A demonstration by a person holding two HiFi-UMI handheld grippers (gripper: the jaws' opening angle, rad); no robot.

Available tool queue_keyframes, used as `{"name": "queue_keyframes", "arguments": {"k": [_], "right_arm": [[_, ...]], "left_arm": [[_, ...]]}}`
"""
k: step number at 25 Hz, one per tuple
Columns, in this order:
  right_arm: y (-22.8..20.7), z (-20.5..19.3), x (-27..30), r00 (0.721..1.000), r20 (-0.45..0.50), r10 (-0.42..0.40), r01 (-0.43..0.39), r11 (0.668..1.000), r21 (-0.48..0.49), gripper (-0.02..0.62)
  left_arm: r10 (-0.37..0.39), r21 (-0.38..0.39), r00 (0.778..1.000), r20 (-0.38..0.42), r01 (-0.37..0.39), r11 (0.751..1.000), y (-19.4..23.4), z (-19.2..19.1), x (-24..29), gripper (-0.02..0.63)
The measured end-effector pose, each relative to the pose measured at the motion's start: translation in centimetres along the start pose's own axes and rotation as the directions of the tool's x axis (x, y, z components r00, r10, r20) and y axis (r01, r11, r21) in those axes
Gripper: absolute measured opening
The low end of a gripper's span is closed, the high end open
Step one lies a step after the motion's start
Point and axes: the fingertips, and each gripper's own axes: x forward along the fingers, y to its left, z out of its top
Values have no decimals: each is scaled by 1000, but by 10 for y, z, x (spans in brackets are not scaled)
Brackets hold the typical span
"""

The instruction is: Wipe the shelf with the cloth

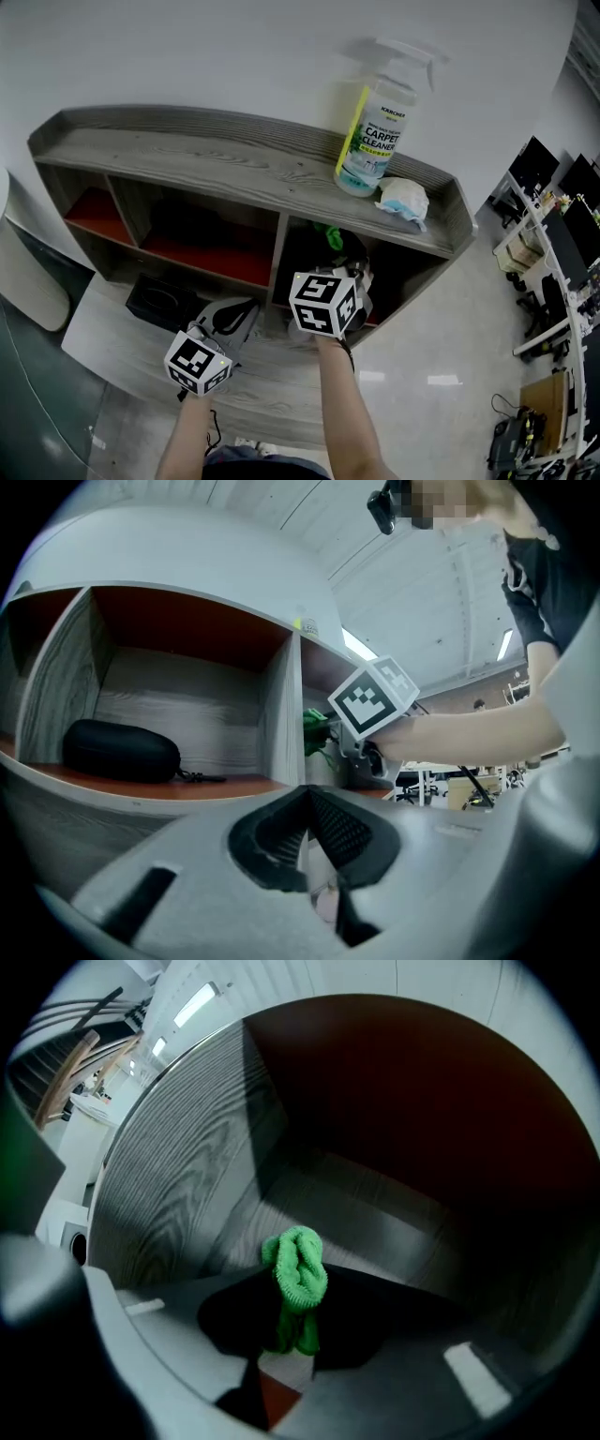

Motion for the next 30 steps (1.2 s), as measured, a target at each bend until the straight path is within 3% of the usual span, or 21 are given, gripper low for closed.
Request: {"name": "queue_keyframes", "arguments": {"k": [8,14,17,20,25,30], "right_arm": [[-65,-22,-19,984,-31,-173,174,982,75,100],[-86,-32,-26,974,-53,-222,227,965,133,100],[-78,-23,-31,981,2,-193,189,965,181,100],[-41,-10,-34,993,71,-94,77,974,212,100],[22,-14,-16,998,33,58,-62,989,133,100],[16,-38,2,998,-55,42,-33,988,153,100]], "left_arm": [[-53,-2,999,3,53,999,-16,0,15,-2],[-69,3,998,4,69,998,-22,2,18,-2],[-69,5,998,4,68,998,-22,2,16,-2],[-56,6,998,5,56,998,-18,2,11,-2],[-28,5,1000,3,28,1000,-12,2,0,-2],[-12,4,1000,-4,12,1000,-7,0,-8,-2]]}}
